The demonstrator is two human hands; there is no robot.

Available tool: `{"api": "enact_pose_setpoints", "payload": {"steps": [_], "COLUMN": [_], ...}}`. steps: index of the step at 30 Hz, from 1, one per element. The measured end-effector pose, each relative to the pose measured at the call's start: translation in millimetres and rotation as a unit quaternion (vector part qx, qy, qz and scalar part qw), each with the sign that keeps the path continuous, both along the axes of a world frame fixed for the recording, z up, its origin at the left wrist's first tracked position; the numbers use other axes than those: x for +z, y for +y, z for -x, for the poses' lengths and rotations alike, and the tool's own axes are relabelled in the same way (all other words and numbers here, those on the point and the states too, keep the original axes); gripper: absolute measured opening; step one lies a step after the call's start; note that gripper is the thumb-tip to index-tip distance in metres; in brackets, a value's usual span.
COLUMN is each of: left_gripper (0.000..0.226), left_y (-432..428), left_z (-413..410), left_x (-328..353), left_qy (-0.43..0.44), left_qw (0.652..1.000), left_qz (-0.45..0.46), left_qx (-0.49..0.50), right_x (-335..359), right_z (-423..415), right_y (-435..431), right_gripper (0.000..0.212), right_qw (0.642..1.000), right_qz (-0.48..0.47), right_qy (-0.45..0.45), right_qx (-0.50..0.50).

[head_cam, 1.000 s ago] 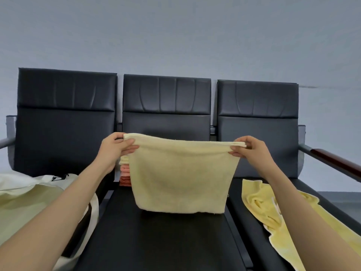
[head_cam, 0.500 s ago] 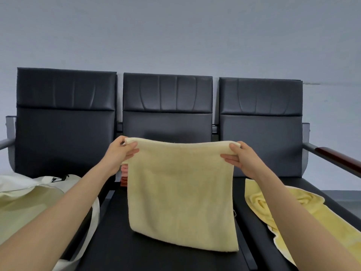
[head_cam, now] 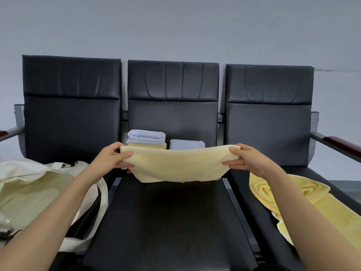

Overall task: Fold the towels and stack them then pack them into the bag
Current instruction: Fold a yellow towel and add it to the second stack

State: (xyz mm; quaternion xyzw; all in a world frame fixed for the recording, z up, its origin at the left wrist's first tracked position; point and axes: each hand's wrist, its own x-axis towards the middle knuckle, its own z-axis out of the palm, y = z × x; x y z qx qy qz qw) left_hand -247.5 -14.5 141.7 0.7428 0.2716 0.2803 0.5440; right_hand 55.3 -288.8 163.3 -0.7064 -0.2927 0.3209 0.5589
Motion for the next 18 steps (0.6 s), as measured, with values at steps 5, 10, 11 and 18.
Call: {"api": "enact_pose_setpoints", "payload": {"steps": [5,10,11,18], "left_gripper": [0.016,0.018,0.020,0.017], "left_y": [-1.2,7.3,8.6,12.2], "left_z": [20.1,15.6,12.4,-19.5], "left_x": [-19.3,-60.6,-71.9,-128.1], "left_qy": [0.143,0.256,0.275,0.297], "left_qw": [0.987,0.961,0.955,0.952], "left_qz": [0.036,0.074,0.085,0.080], "left_qx": [-0.060,-0.076,-0.071,-0.003], "right_x": [-15.0,-47.4,-57.5,-126.2], "right_z": [15.0,14.5,13.2,-1.4], "right_y": [-16.2,-19.0,-17.5,4.6], "right_gripper": [0.014,0.023,0.024,0.018], "right_qw": [0.987,0.968,0.964,0.947], "right_qz": [0.135,0.218,0.236,0.308], "right_qy": [-0.003,-0.002,-0.006,-0.070], "right_qx": [0.092,0.125,0.124,0.063]}}
